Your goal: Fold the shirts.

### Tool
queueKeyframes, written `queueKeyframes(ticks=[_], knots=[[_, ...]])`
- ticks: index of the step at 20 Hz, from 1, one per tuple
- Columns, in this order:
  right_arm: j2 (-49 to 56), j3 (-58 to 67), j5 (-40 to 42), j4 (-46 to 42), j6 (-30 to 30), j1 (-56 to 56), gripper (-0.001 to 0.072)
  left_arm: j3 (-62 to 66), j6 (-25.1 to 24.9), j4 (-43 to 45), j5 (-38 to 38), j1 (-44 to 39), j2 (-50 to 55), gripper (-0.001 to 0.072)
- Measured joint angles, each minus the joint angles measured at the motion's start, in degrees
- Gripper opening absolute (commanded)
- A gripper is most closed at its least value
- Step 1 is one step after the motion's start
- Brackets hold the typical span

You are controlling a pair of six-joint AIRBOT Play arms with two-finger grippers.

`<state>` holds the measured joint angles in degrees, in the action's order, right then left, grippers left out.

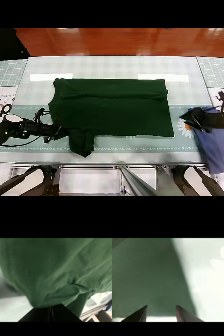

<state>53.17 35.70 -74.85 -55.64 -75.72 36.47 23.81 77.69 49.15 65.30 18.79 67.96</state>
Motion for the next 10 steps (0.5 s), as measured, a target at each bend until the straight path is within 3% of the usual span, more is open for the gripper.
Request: queueKeyframes(ticks=[3,10], knots=[[-1.8,-4.3,-2.2,-4.4,-2.1,3.8,0.0416,0.0,-0.8,-0.3,-0.6,-1.0,0.3,0.0022],[-1.0,-13.1,-1.6,-4.5,-2.3,5.8,0.0416,0.0,-1.4,-0.7,-1.7,-1.5,0.4,0.0022]])
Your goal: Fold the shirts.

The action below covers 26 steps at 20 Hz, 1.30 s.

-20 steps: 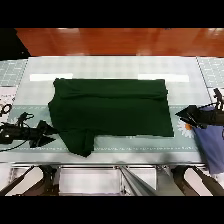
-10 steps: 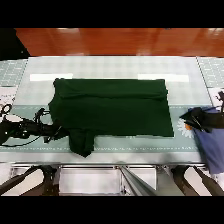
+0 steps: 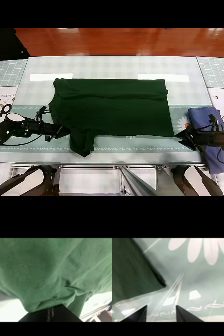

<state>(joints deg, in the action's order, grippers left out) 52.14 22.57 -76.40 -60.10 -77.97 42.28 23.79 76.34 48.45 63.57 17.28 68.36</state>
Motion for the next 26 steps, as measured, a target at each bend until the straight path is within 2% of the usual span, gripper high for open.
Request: queueKeyframes(ticks=[6,9,10,11,14,19,23,26], knots=[[9.0,-1.0,4.1,7.6,4.8,-0.4,0.0415,0.0,0.0,-0.1,-0.1,0.0,0.0,0.0022],[14.4,0.2,6.2,11.8,6.1,-3.6,0.0378,0.0,-0.1,-0.2,-0.2,0.0,0.0,0.0022],[16.0,1.1,7.1,12.9,6.3,-5.2,0.0323,0.0,-0.1,-0.3,-0.3,0.0,0.0,0.0022],[17.5,2.3,8.3,13.4,6.7,-6.8,0.0018,0.2,-0.1,-0.4,-0.4,0.0,0.0,0.0022],[19.9,5.5,9.9,13.3,8.3,-10.6,0.0023,2.0,-0.3,-0.5,-1.9,0.5,0.1,0.0021],[20.8,11.4,6.3,14.3,9.9,-12.6,0.0023,8.4,-0.7,-0.1,-0.1,1.9,0.1,0.0022],[22.0,20.2,5.2,15.3,9.2,-15.2,0.0023,16.6,-0.9,-1.9,2.0,2.0,2.2,0.0022],[26.2,29.4,4.9,15.5,7.2,-18.8,0.0023,25.4,-0.6,-4.0,2.4,1.5,7.4,0.0022]])
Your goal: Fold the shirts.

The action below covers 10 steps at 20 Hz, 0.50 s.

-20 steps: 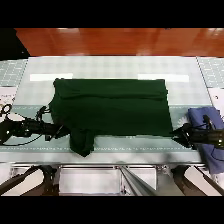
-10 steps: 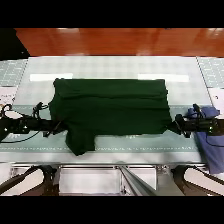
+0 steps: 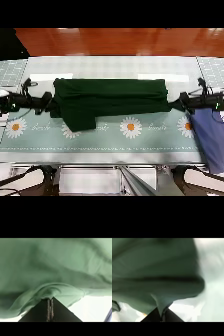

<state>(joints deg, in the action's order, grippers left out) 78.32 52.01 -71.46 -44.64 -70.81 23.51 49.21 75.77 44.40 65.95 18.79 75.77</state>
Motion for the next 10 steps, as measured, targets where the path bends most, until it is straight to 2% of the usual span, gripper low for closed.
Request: queueKeyframes(ticks=[10], knots=[[18.3,25.9,0.1,0.9,-5.0,-5.6,0.0023,30.3,4.2,-2.3,0.9,-4.0,24.5,0.0021]])
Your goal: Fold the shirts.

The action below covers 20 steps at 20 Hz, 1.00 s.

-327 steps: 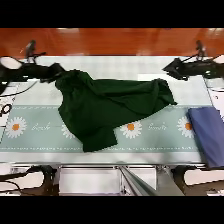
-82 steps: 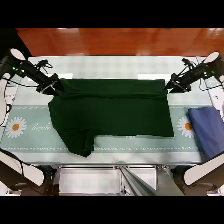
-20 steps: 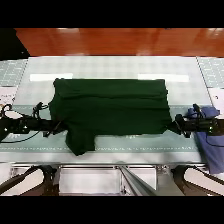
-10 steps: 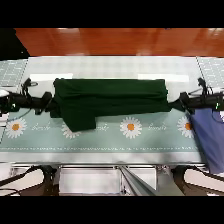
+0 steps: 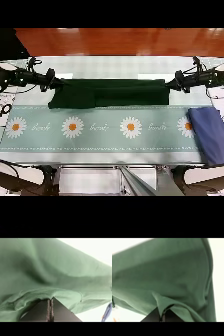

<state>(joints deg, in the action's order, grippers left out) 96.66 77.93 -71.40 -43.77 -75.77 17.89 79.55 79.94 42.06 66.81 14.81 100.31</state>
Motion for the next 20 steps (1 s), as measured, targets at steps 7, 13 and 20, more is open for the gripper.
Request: queueKeyframes(ticks=[7,13,20], knots=[[7.4,6.3,0.2,0.1,-0.6,-0.3,0.0127,8.2,1.0,-0.2,0.4,-0.5,7.9,0.006],[8.3,7.8,1.1,0.5,-1.3,0.6,0.0416,10.4,0.4,-0.5,0.0,0.0,9.1,0.0507],[-2.7,4.3,-1.7,-7.5,-3.4,6.1,0.0419,5.6,-5.6,-0.6,-3.9,0.5,-2.8,0.0507]])
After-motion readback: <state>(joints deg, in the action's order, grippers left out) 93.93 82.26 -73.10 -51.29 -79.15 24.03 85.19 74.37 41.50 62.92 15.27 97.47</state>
